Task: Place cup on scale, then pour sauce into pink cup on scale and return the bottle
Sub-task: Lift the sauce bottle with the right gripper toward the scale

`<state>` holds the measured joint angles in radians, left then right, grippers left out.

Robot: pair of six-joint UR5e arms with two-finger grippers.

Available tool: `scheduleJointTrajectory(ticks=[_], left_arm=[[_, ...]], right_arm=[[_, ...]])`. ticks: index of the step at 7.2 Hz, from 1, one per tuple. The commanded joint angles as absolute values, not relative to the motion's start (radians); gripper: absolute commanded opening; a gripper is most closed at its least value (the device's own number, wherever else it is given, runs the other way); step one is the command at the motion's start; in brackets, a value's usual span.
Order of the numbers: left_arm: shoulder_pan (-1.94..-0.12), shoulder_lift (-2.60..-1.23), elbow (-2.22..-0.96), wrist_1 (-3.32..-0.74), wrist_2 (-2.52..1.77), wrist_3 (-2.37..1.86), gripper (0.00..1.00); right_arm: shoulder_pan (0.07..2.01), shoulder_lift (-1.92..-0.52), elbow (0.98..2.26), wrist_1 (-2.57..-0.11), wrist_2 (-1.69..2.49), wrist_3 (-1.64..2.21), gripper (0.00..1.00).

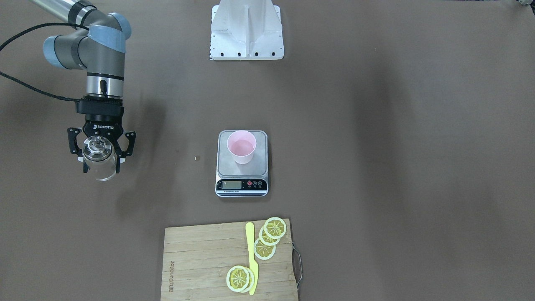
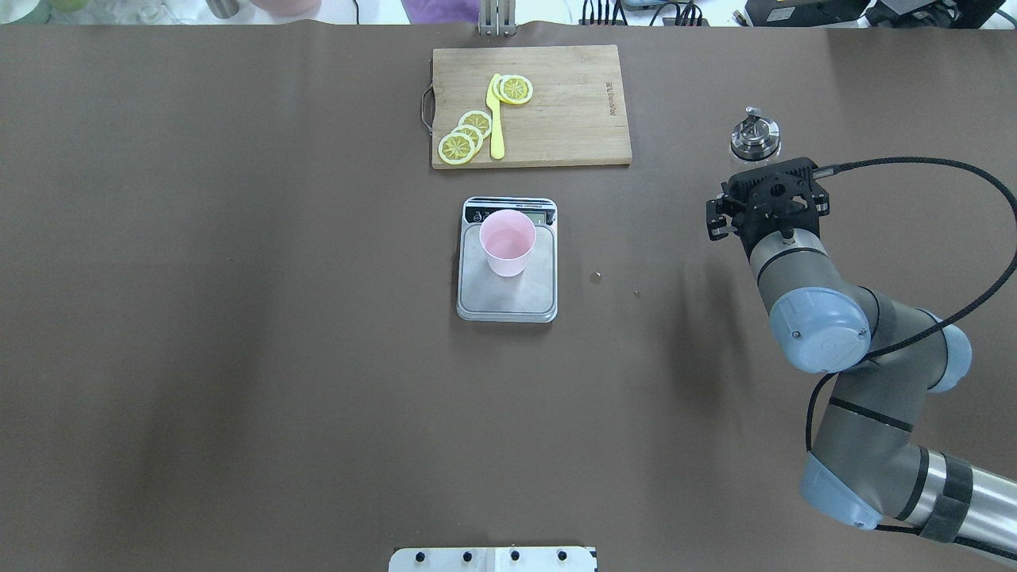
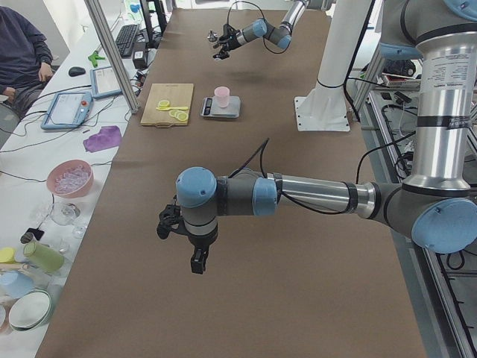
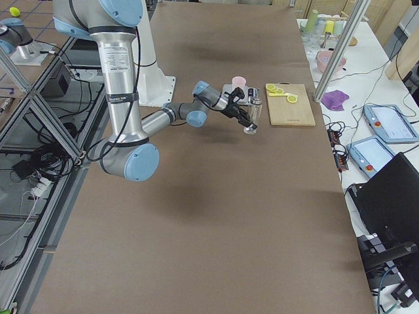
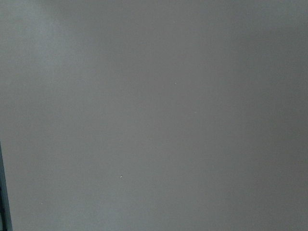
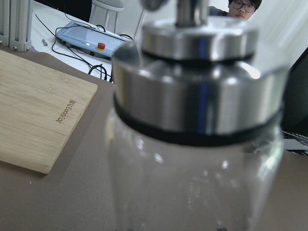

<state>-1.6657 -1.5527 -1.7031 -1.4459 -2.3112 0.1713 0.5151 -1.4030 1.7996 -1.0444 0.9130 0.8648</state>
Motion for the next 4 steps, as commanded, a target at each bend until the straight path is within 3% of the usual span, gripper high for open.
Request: scheduleJointTrajectory(ticks=[1,4], left_arm=[[-1.664,-1.551,-1.710,-1.447,-2.324,0.143,0.98],[-1.663,-1.549,-1.706,-1.447,-2.322,0.127,0.98]], right_arm=[[0.497,-1.346,1.807,-1.159,0.870,0.864,0.00],[0.436,-1.342,1.940,-1.451,0.821,0.862,0.00]])
